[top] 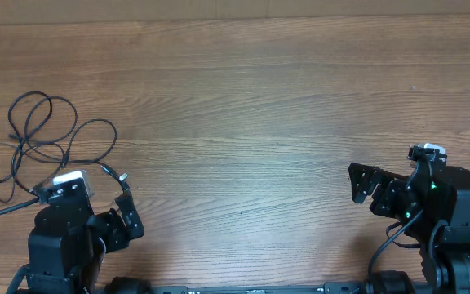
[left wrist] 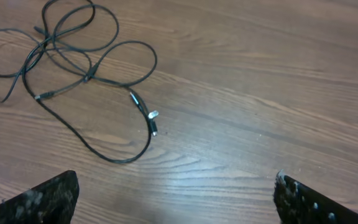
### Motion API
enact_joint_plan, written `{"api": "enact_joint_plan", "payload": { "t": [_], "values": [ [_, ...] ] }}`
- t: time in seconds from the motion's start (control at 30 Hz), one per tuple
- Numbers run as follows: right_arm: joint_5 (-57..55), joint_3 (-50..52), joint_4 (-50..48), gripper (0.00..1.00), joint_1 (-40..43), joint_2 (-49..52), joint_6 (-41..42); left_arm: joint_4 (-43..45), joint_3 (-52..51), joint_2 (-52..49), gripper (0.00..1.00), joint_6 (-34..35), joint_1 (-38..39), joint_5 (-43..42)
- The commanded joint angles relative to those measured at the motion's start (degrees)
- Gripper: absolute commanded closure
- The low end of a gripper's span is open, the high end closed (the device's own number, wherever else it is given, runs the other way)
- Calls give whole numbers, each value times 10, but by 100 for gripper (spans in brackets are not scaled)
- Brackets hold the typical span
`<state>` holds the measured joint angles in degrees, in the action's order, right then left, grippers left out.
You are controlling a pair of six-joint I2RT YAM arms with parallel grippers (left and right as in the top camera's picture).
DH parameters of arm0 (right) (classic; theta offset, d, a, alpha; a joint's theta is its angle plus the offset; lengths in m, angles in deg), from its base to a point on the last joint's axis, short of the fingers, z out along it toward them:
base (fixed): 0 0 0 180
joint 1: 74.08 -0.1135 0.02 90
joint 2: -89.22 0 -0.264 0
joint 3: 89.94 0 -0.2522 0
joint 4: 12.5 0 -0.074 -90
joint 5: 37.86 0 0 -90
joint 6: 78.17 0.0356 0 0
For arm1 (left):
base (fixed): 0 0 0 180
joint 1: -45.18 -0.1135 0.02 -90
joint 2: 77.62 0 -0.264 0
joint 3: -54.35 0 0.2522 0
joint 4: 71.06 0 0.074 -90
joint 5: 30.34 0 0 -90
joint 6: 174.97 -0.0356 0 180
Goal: Untangle cables
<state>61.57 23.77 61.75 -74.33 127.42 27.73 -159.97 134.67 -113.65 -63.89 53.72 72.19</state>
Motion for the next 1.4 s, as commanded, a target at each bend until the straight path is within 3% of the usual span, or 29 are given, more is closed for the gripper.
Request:
{"api": "enact_joint_plan", "payload": {
  "t": [0.0, 0.7, 0.9, 1.13, 1.37],
  "values": [
    [-8, 5, -2, 0, 0, -1, 3, 0, -6, 1, 0, 12, 1, 10],
    [-46, 5, -13, 0, 1, -18, -18, 0, -6, 1, 0, 12, 1, 10],
    [-42, 19, -90, 0, 8, -79, -90, 0, -6, 1, 0, 12, 1, 10],
    [-43, 55, -142, 0, 7, -172, -92, 0, -6, 1, 0, 12, 1, 10],
    [-42, 159, -247, 0, 6, -275, -91, 0, -6, 1, 0, 12, 1, 10]
  ]
}}
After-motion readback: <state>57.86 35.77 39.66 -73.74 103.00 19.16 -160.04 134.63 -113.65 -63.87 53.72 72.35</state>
